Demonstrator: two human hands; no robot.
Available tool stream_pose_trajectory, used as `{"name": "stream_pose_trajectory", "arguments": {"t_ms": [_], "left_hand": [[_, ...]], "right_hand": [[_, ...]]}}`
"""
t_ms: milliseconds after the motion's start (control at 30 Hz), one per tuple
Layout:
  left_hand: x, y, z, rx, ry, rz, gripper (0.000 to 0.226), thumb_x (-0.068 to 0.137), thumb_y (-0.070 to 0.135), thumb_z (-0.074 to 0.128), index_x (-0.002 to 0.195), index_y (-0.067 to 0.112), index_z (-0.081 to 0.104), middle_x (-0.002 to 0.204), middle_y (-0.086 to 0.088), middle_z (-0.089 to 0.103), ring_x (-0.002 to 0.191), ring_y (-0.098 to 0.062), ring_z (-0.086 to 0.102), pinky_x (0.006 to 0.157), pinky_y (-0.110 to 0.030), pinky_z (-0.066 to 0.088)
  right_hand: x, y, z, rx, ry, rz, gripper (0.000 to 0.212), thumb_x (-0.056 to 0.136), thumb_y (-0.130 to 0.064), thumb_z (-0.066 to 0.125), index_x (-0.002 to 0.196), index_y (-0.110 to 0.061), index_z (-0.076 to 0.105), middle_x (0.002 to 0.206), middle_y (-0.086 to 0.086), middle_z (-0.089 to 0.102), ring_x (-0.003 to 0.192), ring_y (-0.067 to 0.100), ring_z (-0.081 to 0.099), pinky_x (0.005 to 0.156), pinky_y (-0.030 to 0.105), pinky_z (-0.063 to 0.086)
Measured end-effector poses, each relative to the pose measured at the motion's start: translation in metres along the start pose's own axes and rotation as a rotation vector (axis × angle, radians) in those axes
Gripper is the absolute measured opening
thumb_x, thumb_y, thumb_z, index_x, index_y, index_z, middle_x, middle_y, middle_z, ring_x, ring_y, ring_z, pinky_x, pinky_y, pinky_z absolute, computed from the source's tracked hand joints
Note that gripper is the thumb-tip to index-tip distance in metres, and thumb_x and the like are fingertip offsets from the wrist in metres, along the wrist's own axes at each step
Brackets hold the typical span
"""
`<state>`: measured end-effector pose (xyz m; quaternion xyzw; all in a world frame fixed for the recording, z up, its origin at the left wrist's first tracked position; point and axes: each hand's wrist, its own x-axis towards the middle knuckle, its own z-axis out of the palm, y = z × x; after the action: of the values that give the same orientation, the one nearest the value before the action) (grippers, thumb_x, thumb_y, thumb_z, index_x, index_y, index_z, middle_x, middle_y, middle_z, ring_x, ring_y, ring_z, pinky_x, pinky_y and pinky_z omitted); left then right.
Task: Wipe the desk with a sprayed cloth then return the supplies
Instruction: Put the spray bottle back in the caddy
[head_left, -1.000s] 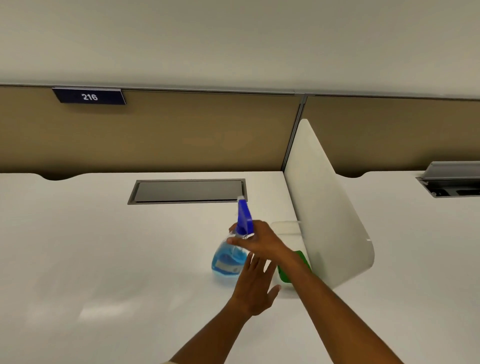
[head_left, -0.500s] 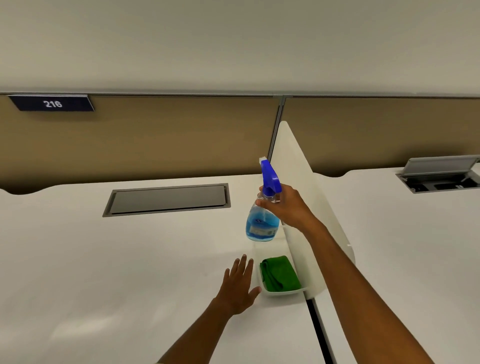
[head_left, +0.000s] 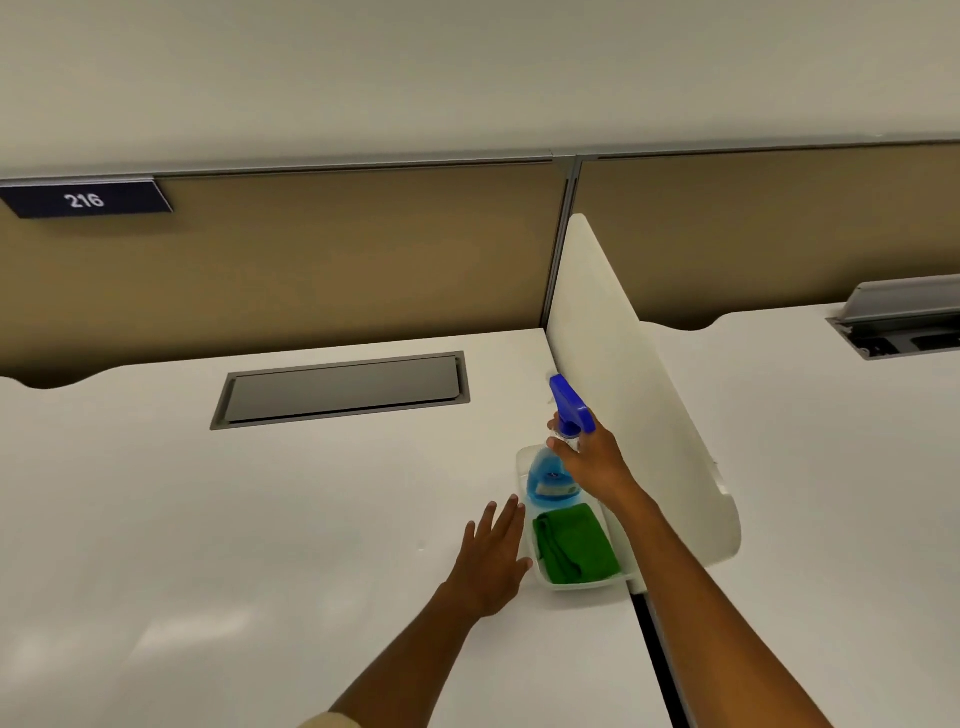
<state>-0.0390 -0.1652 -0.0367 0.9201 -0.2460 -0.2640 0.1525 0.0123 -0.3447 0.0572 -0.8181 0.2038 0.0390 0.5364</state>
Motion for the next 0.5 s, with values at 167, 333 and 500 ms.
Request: {"name": "stream_pose_trajectory", "arguments": {"t_ms": [167,333,500], "left_hand": [[0.005,-0.004,0.003,0.024,-0.015,0.004,0.075,0.103,0.042,0.041,0.158,0.022,-0.005,0.168,0.003,-0.011,0.155,-0.024,-0.01,0.124,-0.048,0.004],[0.005,-0.001,0.004,0.029,-0.018,-0.005,0.076,0.102,0.045,0.041,0.158,0.022,-0.006,0.168,0.002,-0.011,0.155,-0.024,-0.01,0.124,-0.049,0.004],[-0.001,-0.003,0.0,0.049,-0.003,-0.017,0.076,0.103,0.047,0.038,0.158,0.022,-0.007,0.167,0.0,-0.014,0.154,-0.025,-0.012,0.124,-0.049,0.003]], "right_hand": [[0.005,0.005,-0.003,0.01,0.017,0.012,0.054,0.09,-0.016,0.067,0.137,-0.009,0.043,0.132,0.012,0.056,0.115,0.023,0.055,0.091,0.033,0.048],[0.005,0.007,-0.001,0.019,0.022,0.037,0.058,0.089,-0.018,0.069,0.14,-0.009,0.042,0.135,0.012,0.055,0.121,0.029,0.055,0.096,0.039,0.05],[-0.006,0.018,0.006,-0.036,0.097,0.042,0.061,0.088,-0.027,0.069,0.139,-0.01,0.04,0.134,0.012,0.056,0.119,0.029,0.057,0.088,0.03,0.047]]}}
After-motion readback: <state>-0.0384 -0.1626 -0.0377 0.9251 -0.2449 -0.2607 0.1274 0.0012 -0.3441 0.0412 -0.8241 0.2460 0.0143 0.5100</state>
